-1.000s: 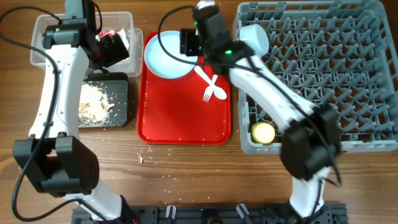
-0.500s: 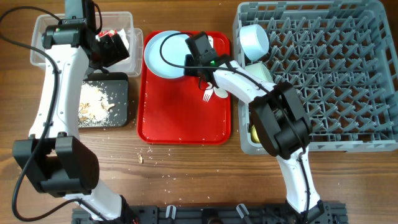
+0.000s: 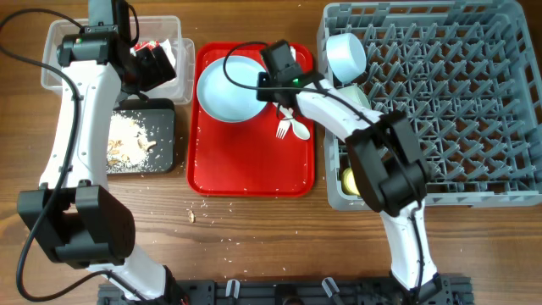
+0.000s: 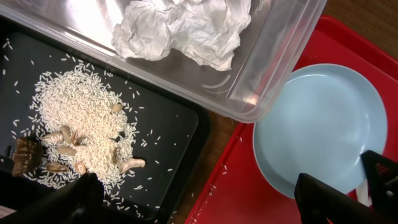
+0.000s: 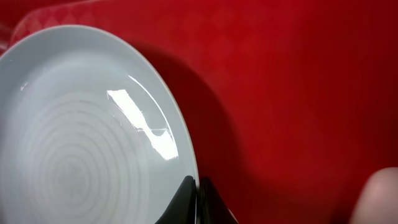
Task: Sort waste into correct bins and load items into the dishwasher rack
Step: 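Grasp the light-blue plate and carry it to the dish rack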
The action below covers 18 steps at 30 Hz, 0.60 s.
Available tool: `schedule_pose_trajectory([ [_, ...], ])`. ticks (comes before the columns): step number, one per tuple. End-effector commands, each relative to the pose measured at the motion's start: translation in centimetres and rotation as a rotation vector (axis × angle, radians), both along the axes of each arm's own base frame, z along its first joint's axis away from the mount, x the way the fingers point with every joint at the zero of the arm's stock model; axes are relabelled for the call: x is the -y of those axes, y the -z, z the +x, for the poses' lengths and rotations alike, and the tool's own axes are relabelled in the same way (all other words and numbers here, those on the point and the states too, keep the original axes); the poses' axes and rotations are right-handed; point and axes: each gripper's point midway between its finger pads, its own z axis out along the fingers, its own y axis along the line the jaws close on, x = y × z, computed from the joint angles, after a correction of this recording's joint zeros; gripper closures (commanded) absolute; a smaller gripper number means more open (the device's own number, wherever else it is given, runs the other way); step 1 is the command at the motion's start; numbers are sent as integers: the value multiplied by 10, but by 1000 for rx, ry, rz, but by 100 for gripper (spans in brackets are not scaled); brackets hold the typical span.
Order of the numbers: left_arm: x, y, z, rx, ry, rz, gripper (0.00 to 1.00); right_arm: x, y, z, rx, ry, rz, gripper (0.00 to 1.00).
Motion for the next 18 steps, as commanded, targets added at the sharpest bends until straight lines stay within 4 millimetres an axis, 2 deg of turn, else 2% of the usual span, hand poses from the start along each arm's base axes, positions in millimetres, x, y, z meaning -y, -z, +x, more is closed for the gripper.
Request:
schedule_pose_trajectory([
  [1,-3,-11,3,31,-5,14,0,12,-109,11,199,-69,16,96],
  [3,-3,-11,3,31,-5,14,0,24,-169,4,302,-93,3,95],
  [5,-3,-11,3,31,-5,14,0,50,-217,-3,387,-42,-56,96],
  [7,-3,-11,3,31,-5,14,0,106,-274,-19,494,107,-222,96],
  [8,-3,-11,3,31,-5,15,0,133,-294,-29,528,164,-325,96],
  [10,-3,-11,3,31,-5,14,0,181,-322,-49,554,271,-518,96],
  [13,-3,-11,3,31,-5,14,0,235,-340,-74,513,353,-769,96],
  [15,-3,-11,3,31,-5,14,0,257,-333,-81,430,298,-917,96],
  [18,-3,-11,3,31,-5,14,0,284,-316,-81,321,246,-1025,96],
])
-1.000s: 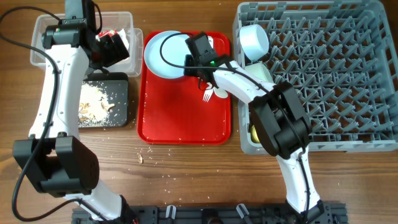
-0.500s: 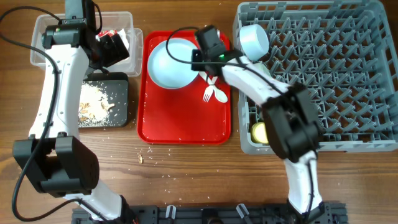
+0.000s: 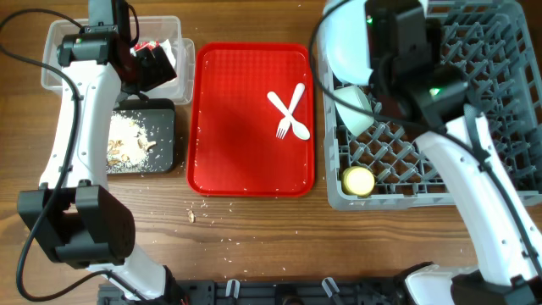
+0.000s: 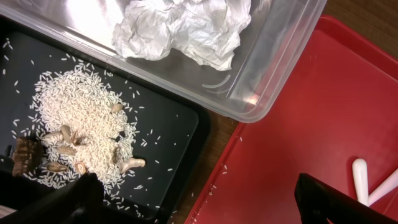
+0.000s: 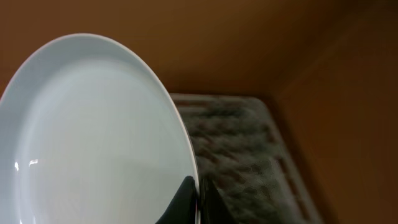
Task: Sort waste into correct bins and load items into the dishwasher rack
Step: 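Grasp the light-blue plate and carry it to the dish rack, then set the plate upright in the rack and withdraw the right gripper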
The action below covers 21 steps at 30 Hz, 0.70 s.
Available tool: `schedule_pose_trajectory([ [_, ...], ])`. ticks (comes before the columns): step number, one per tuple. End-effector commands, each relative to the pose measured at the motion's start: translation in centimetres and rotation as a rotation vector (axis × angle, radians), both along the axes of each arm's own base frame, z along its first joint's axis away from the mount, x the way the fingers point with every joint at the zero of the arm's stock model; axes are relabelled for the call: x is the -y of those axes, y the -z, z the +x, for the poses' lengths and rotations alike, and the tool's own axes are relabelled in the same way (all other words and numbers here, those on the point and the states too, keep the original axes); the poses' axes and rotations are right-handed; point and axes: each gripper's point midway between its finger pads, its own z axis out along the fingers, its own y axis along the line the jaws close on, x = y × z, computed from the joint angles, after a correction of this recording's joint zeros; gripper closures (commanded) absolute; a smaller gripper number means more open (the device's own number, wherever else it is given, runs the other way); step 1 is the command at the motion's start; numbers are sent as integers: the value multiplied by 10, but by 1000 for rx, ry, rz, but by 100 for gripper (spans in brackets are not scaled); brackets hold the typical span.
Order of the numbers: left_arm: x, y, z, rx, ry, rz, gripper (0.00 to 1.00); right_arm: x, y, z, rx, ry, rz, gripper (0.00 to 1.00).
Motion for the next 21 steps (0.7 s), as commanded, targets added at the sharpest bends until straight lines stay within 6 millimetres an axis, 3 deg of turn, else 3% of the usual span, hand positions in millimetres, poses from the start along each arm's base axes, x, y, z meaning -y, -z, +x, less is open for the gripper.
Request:
schedule_pose_trajectory([
  [1,-3,-11,3,31,-5,14,0,51,14,-2,-149,98,-247,96],
  [5,-3,-11,3,31,-5,14,0,82,33,8,-216,139,-278,96],
  [9,-3,-11,3,31,-5,14,0,90,64,30,-342,54,-341,96],
  [14,-3,-11,3,31,-5,14,0,86,113,53,-452,7,-377,96],
  [18,-3,-11,3,31,-5,14,0,69,148,66,-503,-89,-316,96],
  [20,-3,-11,3,31,-5,14,0,59,156,69,-503,-147,-269,91],
  [21,-3,-11,3,31,-5,14,0,53,157,72,-496,-173,-247,84],
])
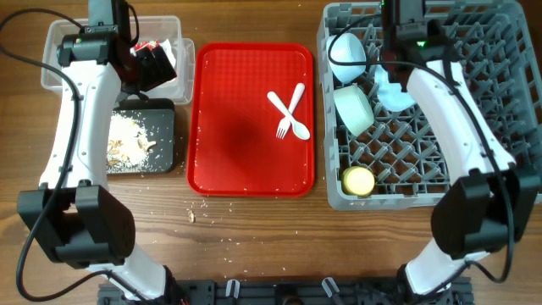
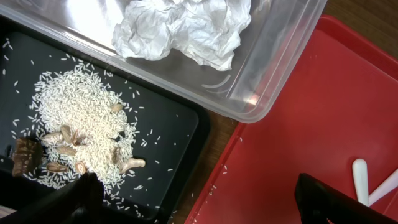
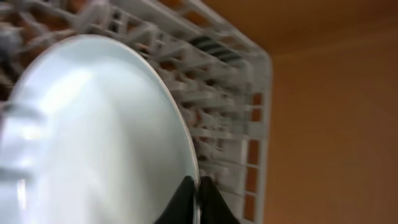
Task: Sort waste into correct bins and load items into the dishwasher rack
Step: 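Set the plate upright in the rack and withdraw the right gripper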
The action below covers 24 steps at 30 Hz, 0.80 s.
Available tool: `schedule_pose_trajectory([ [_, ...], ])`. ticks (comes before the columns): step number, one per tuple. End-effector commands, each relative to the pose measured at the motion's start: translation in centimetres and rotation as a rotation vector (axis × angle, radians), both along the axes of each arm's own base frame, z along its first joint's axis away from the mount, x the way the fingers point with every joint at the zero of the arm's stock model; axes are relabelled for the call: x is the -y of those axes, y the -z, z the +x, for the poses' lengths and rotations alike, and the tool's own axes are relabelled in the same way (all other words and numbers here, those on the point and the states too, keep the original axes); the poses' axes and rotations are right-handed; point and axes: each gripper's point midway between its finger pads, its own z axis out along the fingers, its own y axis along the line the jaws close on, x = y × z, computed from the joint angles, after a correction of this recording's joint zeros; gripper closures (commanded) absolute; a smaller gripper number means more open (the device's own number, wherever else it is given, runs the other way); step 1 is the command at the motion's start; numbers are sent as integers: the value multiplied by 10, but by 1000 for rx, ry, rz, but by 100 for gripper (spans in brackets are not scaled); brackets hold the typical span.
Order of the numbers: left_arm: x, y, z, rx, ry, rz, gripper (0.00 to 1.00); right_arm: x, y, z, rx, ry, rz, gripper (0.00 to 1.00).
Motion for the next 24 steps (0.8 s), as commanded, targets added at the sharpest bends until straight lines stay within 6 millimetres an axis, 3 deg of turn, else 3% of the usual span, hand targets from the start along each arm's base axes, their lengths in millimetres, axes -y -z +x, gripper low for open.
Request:
schedule_pose_trajectory([
  [1,-3,-11,3,31,-5,14,0,-23,14,9,-14,-95,109,76],
  [5,-3,-11,3,31,-5,14,0,-27,13,10,4,-91,146,37],
  [7,-3,-11,3,31,-5,14,0,-27,1,8,50,-69,176,20],
  [11,-3,-11,3,31,-5,14,0,-41,-36,0,145,-107,296,1],
  [13,-3,-11,3,32,-5,14,0,-60,-61,-7,201,-174,420,0],
  [16,-3,-11,3,31,-5,14,0,-136,-103,-31,216,-482,787,0],
  [19,-3,-11,3,31,-5,14,0,-193,-131,-61,153,-645,1156,0],
  [21,-3,-11,3,31,-5,14,0,-220,-133,-73,64,-676,1352,3],
  [24,-3,-11,3,31,-5,14,0,-241,-107,-71,-34,-612,1401,15],
])
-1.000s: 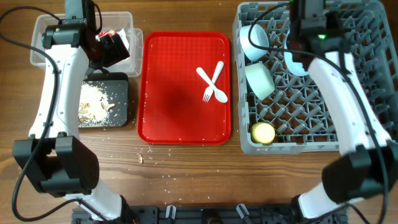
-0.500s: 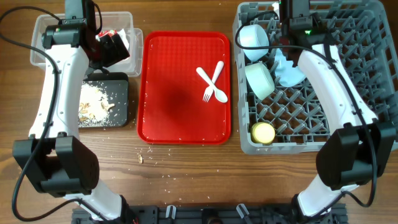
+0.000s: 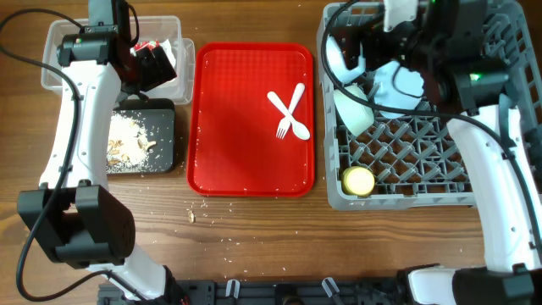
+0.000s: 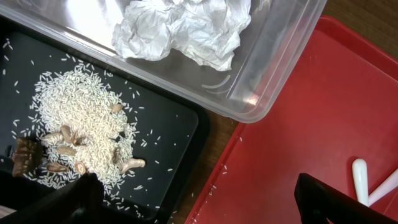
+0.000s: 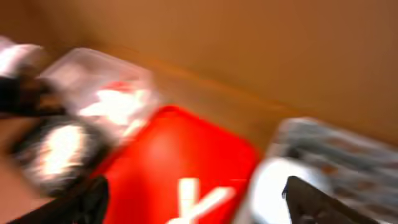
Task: Sort waste into correct bins and load items into the dishwasher rack
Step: 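Set the plate upright in the rack and withdraw the right gripper, then grasp the white plastic spoon on the red tray with the right gripper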
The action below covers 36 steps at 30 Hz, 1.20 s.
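Note:
The light blue plate (image 3: 400, 86) stands among the pegs of the grey dishwasher rack (image 3: 508, 127), free of any gripper. My right gripper (image 3: 360, 47) hovers over the rack's left end, open and empty; its wrist view is blurred, with fingers (image 5: 323, 199) wide apart. A white plastic fork and spoon (image 3: 288, 114) lie crossed on the red tray (image 3: 246, 152). My left gripper (image 3: 152, 61) hangs open and empty over the corner of the clear bin (image 3: 59, 38), which holds crumpled paper (image 4: 180, 28).
A black tray (image 3: 165, 140) with rice and food scraps (image 4: 81, 118) lies below the clear bin. In the rack sit a white cup (image 3: 334, 55), a pale bowl (image 3: 351, 110) and a yellow round item (image 3: 358, 180). Crumbs dot the wooden table in front of the red tray.
My right gripper was shut on the plate's rim down in the rack; now it is open and away from the plate, which stays in the rack. The left arm has not moved.
My right gripper was shut on the rim of the blue plate lying on the red tray. Then it held the plate in the air over the rack, then among the rack's pegs. Now the plate stands there released. The left gripper stayed open over the bins throughout.

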Available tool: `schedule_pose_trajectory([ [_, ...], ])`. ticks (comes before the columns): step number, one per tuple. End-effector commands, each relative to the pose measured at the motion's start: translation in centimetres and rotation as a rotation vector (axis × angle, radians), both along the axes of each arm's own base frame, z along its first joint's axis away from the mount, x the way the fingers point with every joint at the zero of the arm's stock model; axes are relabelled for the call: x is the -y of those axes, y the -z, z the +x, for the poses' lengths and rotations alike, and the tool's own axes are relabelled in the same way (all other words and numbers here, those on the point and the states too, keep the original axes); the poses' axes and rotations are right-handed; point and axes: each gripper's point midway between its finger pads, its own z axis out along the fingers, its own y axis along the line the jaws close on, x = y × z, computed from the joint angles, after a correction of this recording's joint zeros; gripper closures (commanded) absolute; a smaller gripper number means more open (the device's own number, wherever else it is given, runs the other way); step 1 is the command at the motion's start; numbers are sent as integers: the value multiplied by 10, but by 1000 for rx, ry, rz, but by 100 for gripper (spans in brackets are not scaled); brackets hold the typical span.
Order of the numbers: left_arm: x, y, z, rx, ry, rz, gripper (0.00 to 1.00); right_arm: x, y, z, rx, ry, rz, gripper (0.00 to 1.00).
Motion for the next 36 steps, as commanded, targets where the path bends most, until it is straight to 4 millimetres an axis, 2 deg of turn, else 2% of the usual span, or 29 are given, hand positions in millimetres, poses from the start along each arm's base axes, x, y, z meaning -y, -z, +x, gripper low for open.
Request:
schedule_pose_trajectory([
  [1,-3,-11,3,31,-5,14,0,-60,42,-14,-265,-142,172,19],
  [4,-3,-11,3,31,-5,14,0,-76,108,-6,-403,-4,23,25],
  [7,-3,-11,3,31,-5,14,0,-89,176,-9,-518,103,-141,29],
  [12,-3,-11,3,31,-5,14,0,-90,260,-13,-684,222,-254,40],
  [16,-3,-11,3,31,-5,14,0,-87,304,-16,-766,247,-304,42],
  [18,-3,-11,3,31,-5,14,0,-84,315,-16,-788,278,-309,43],
  [20,-3,-11,3,31,-5,14,0,-82,315,-15,-790,302,-303,45],
  [25,-3,-11,3,31,-5,14,0,-78,322,-13,-804,366,-300,58],
  [29,-3,-11,3,31,-5,14,0,-77,330,-14,-819,374,-306,65],
  [36,-3,-11,3,31,-5,14,0,-80,340,-15,-849,373,-304,67],
])
